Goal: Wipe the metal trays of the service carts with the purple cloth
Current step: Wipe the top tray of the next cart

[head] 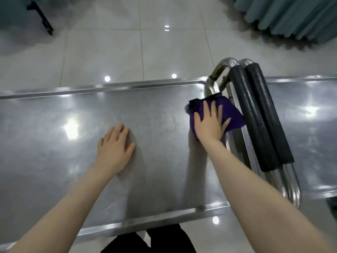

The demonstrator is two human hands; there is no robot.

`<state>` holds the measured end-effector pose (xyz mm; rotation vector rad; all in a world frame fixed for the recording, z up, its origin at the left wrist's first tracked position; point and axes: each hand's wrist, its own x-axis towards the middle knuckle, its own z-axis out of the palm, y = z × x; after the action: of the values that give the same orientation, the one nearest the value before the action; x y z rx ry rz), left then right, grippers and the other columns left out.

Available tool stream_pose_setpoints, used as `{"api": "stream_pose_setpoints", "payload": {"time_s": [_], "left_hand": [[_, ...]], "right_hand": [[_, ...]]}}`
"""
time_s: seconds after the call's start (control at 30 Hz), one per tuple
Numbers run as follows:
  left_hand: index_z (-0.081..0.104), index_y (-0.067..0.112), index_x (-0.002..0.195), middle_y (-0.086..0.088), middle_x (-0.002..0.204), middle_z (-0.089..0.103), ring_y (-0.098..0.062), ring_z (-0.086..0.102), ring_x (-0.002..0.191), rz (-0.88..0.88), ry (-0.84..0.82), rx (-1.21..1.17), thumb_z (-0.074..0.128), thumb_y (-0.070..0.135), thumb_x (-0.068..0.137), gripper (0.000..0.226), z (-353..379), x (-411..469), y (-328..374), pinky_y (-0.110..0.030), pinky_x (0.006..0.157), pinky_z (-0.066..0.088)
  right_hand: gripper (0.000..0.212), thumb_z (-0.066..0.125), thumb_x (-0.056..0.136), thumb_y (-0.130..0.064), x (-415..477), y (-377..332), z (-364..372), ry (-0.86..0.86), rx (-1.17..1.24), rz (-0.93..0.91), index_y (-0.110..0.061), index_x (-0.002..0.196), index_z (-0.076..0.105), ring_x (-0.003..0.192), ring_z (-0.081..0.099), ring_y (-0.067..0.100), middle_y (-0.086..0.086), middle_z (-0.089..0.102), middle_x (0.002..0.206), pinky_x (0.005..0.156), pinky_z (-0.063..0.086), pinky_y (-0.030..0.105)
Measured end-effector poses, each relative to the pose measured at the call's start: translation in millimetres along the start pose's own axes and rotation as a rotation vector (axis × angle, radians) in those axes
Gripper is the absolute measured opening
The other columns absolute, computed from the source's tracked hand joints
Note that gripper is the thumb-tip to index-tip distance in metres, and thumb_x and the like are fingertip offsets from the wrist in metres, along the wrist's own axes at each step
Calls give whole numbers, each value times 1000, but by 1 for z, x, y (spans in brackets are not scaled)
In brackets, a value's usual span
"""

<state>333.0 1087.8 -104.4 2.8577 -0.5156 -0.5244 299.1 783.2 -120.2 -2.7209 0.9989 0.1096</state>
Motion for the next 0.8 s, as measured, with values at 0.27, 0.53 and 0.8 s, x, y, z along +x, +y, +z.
{"api": "stream_pose_setpoints", "payload": {"time_s": [0.27, 0.53, 0.8], "left_hand": [[20, 26, 152, 4, 161, 10, -21, 13, 148, 53, -40, 106, 28, 52, 96, 63, 8, -86, -58, -45, 115, 20], [43, 17, 143, -3, 155, 33, -29, 29, 141, 119, 43, 102, 31, 48, 92, 61, 14, -94, -67, -49, 111, 27], [28, 23, 149, 1, 160, 17, -25, 14, 146, 179, 43, 102, 43, 42, 95, 59, 30, -107, -75, -49, 112, 20]], "right_hand": [[60, 32, 97, -55, -105, -209, 62, -228, -17, -580, -37, 152, 19, 149, -1, 18, -7, 8, 162, 111, -15, 59], [57, 42, 95, -52, -85, -95, 39, -71, 26, -424, -36, 149, 32, 147, 17, 18, -4, 23, 159, 117, 10, 49], [61, 27, 98, -56, -96, 37, 14, 42, 77, 248, -31, 153, 18, 149, 4, 22, -1, 10, 163, 115, 1, 63]]}}
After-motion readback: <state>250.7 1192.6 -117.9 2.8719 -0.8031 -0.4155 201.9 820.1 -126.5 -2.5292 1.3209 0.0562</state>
